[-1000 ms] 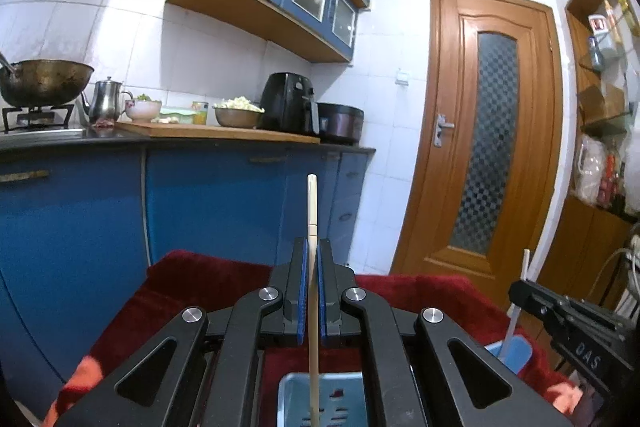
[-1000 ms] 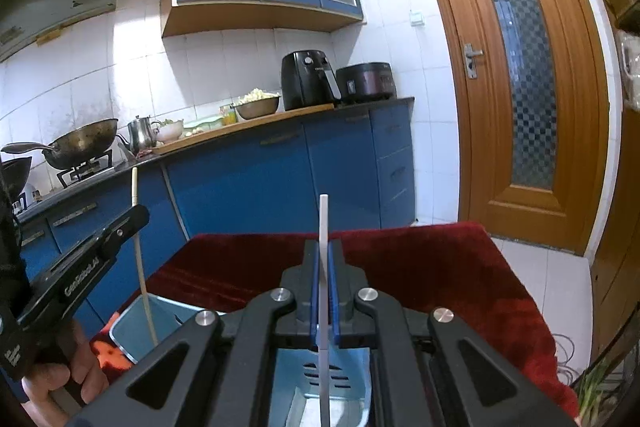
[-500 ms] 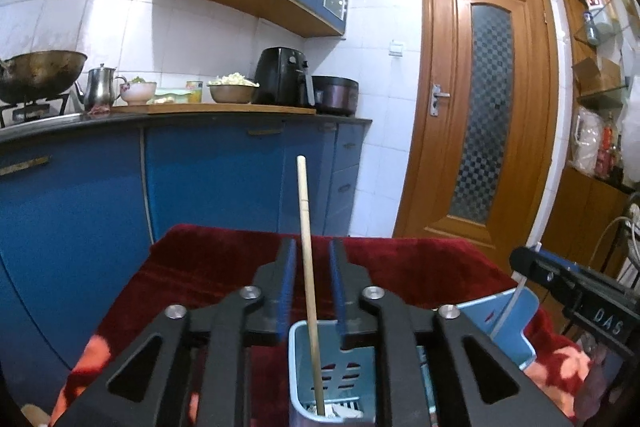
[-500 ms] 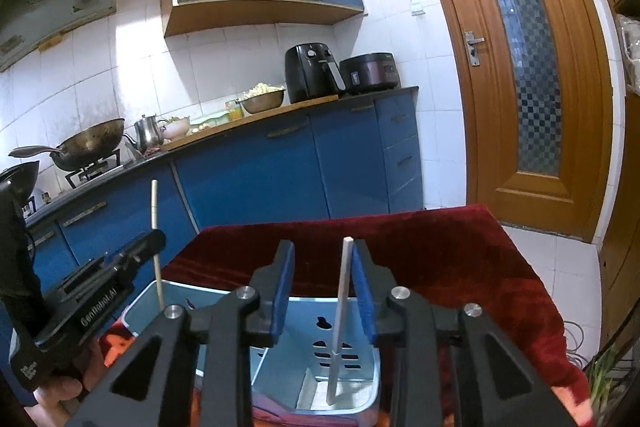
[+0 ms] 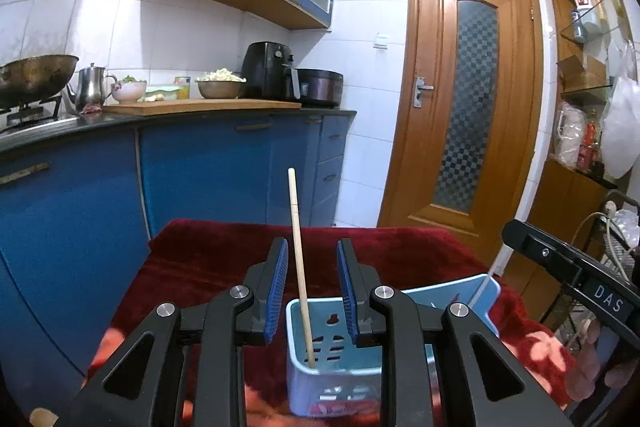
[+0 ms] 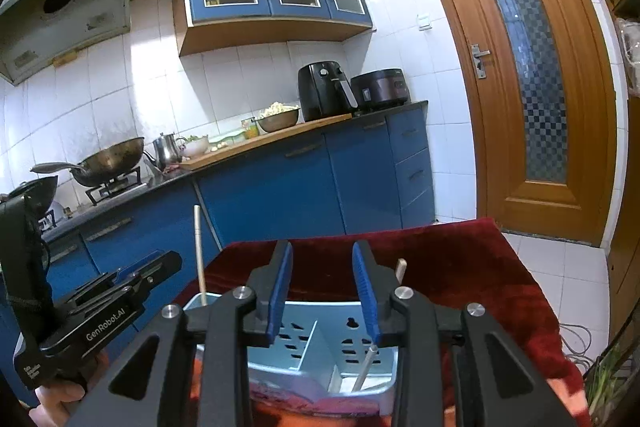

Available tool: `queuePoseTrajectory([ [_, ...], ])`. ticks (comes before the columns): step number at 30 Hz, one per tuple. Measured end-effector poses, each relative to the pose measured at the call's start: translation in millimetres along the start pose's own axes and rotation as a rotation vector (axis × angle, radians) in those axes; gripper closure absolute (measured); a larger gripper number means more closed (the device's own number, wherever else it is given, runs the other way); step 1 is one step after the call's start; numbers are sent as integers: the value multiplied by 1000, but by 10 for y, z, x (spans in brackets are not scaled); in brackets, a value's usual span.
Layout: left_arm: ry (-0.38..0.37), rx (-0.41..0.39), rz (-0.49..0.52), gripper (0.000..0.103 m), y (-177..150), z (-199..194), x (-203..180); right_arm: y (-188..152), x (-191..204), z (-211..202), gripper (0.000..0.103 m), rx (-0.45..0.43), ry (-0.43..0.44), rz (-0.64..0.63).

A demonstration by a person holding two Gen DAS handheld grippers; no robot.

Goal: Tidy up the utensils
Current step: 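Carry both chopsticks over the blue Box holder and open both tools to drop them in, then move both open tools back down toward the utensils on the blanket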

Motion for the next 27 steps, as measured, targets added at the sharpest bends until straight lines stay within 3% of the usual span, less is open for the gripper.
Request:
queuePoseTrajectory([
  [16,-12,98,-9,77,-167,-728,100,-207,9,-747,68,104,-46,36],
  [27,-70,336,13,77,-706,-886,86,-850,-61,-929,68,328,-86,6],
])
Point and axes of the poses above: each gripper's, at about its wrist camera, not at the fingertips, and z roughly the way its jaws point, x to its left, y to its top, the point moved 8 cm from there along z, roughly the way its jaws point, and after that the axes turned 7 degrees about z, right-handed, at the moved point
